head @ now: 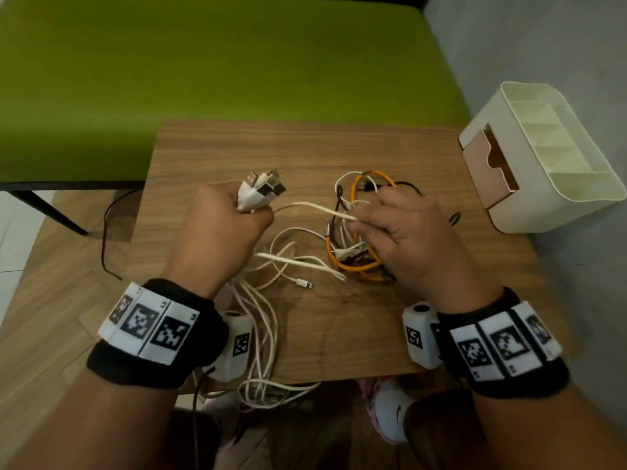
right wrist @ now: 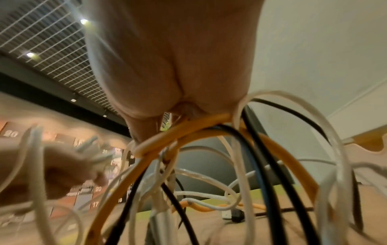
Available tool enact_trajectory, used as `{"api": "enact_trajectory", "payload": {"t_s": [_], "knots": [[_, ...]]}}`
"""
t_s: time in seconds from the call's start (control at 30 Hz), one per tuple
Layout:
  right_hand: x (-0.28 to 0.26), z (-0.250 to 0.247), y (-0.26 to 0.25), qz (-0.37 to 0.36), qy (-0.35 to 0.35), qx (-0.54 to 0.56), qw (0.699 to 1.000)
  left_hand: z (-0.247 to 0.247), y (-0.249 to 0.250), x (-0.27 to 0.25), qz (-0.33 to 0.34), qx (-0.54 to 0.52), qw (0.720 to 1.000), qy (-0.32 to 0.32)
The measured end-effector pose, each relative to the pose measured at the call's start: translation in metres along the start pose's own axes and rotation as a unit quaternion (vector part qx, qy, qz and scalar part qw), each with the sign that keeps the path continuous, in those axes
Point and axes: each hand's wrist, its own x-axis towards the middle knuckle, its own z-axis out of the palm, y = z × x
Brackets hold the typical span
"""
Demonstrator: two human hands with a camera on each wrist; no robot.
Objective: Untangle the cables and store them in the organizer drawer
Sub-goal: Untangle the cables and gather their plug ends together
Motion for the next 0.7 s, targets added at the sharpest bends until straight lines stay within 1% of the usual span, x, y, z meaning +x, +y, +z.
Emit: {"api": "enact_trajectory", "payload": {"t_s": [0.07, 0.1, 0.13, 0.17, 0.23, 0.3, 0.37, 0.43, 0.47, 0.5, 0.53, 0.57, 0.63, 0.67, 0.7], "knots": [[-0.003, 0.005, -0.001, 0.005, -0.006, -0.051, 0.999, -0.001, 0.007, -0.006, 0.042, -0.033, 0.997, 0.049], [-0.003, 0.007, -0.002, 0.003, -0.006, -0.057, 0.998, -0.002, 0.011, -0.009, 0.06, -0.065, 0.995, 0.051], [-0.003, 0.008, -0.004, -0.004, -0.008, -0.056, 0.998, 0.0, 0.016, -0.013, 0.075, -0.095, 0.992, 0.031], [-0.003, 0.009, -0.008, -0.013, -0.01, -0.054, 0.998, 0.003, 0.02, -0.017, 0.089, -0.107, 0.99, -0.004], [-0.001, 0.01, -0.014, -0.03, -0.004, -0.044, 0.999, 0.014, 0.02, -0.021, 0.133, -0.073, 0.985, -0.082], [0.0, 0.01, -0.019, -0.039, 0.009, -0.038, 0.998, 0.024, 0.016, -0.021, 0.164, -0.026, 0.978, -0.13], [0.001, 0.01, -0.021, -0.04, 0.016, -0.049, 0.998, 0.025, 0.013, -0.015, 0.188, -0.005, 0.972, -0.143], [0.001, 0.008, -0.019, -0.028, 0.005, -0.062, 0.998, 0.02, 0.013, -0.013, 0.211, -0.013, 0.97, -0.123], [0.001, 0.007, -0.016, -0.017, -0.003, -0.071, 0.997, 0.017, 0.013, -0.014, 0.197, -0.035, 0.974, -0.11], [0.001, 0.005, -0.013, -0.002, -0.011, -0.083, 0.997, 0.013, 0.013, -0.014, 0.159, -0.08, 0.979, -0.102], [0.001, 0.002, -0.01, 0.017, -0.019, -0.097, 0.995, 0.009, 0.013, -0.013, 0.115, -0.145, 0.978, -0.095], [0.0, 0.0, -0.003, 0.041, -0.032, -0.112, 0.992, 0.003, 0.013, -0.012, 0.076, -0.222, 0.968, -0.083], [-0.003, -0.007, 0.01, 0.103, -0.072, -0.141, 0.982, -0.013, 0.01, -0.005, 0.029, -0.36, 0.931, -0.05], [-0.004, -0.01, 0.015, 0.132, -0.087, -0.151, 0.976, -0.022, 0.007, 0.0, 0.02, -0.392, 0.919, -0.037], [-0.004, -0.014, 0.018, 0.154, -0.096, -0.159, 0.97, -0.028, 0.002, 0.005, 0.014, -0.401, 0.915, -0.027]]}}
